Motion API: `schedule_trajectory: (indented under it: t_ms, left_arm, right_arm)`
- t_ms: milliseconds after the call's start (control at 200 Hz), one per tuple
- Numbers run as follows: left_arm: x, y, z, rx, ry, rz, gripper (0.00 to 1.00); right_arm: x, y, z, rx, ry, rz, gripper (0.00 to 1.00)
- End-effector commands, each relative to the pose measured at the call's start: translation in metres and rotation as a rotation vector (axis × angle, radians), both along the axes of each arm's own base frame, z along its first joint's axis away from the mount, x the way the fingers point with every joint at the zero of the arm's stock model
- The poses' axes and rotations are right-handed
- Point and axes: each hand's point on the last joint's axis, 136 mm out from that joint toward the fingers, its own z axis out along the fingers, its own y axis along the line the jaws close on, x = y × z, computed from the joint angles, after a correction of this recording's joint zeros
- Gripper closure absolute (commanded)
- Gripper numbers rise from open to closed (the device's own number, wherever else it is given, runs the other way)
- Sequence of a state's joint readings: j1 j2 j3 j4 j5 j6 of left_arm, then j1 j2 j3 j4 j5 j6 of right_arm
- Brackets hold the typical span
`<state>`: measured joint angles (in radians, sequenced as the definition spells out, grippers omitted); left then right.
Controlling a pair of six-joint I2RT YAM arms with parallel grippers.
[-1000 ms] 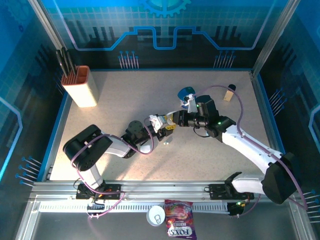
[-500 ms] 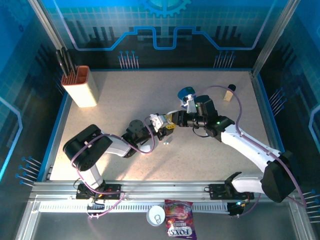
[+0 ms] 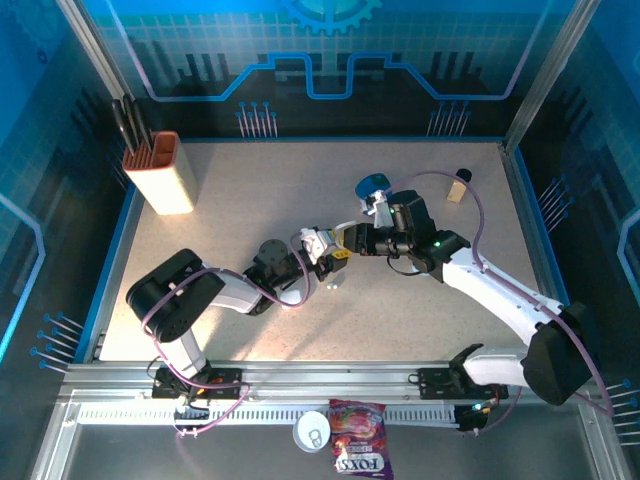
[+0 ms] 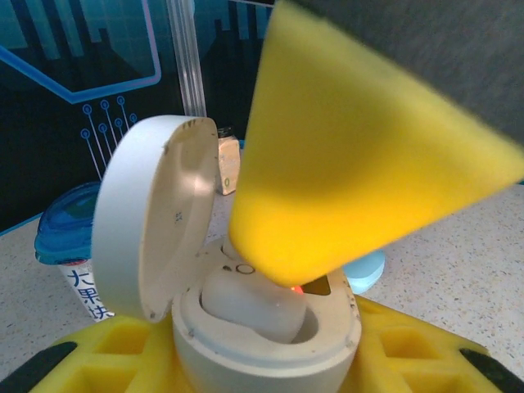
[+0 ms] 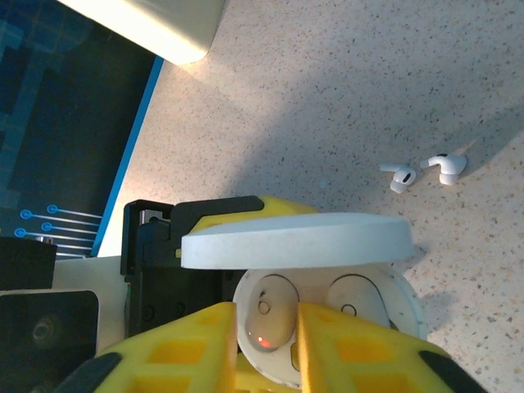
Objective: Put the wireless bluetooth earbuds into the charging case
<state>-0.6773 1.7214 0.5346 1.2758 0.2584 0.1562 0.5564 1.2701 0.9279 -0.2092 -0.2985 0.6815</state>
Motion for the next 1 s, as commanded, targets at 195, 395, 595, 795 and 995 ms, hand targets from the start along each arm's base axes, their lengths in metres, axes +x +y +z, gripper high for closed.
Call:
schedule_trajectory:
  t_ms: [195, 395, 595, 795, 995]
  left_arm:
    - [-0.003, -0.001, 0.022, -0.051, -0.048, -0.008, 0.61]
    - [-0.005, 0.004, 0.013, -0.027, -0.057, -0.007, 0.61]
    - [-0.012, 0.003, 0.006, 0.015, -0.085, -0.046, 0.61]
    - [-0.013, 0.002, 0.013, 0.006, -0.094, -0.053, 0.61]
    - [-0.008, 0.006, 0.016, -0.019, -0.055, -0.017, 0.61]
  right_arm:
    - [0.002, -0.007, 0.028, -0.020, -0.095, 0.000, 0.54]
    - [-0.008, -0.008, 0.066, 0.009, -0.239, 0.070, 0.51]
    - [0.004, -0.007, 0.076, -0.038, -0.252, 0.065, 0.58]
    - [0.018, 0.002, 0.052, -0.094, -0.154, 0.077, 0.62]
    - [0.011, -0.001, 0.037, -0.112, -0.104, 0.080, 0.63]
